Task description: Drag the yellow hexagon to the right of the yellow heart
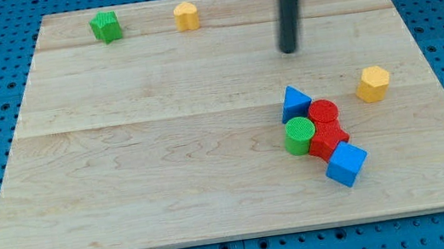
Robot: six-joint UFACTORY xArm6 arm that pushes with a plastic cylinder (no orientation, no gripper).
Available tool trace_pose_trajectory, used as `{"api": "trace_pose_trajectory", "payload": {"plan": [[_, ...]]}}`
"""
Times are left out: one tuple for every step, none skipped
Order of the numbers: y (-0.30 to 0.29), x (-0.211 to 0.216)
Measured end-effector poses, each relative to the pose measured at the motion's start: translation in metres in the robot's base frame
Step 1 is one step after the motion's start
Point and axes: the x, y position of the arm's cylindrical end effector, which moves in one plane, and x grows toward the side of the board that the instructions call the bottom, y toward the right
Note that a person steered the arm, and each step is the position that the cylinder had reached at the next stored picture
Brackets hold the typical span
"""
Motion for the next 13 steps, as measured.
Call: {"api": "trace_pose_trajectory", "payload": {"plan": [[0.123, 0.029], [0.134, 0.094], [0.095, 0.084], [0.050, 0.049], [0.088, 0.074], [0.104, 0.117], [0.033, 0.085], [0.008, 0.006], [0.033, 0.015], [0.074, 0.080], [0.027, 0.108], [-0.010, 0.049], [-0.021, -0.003]]}}
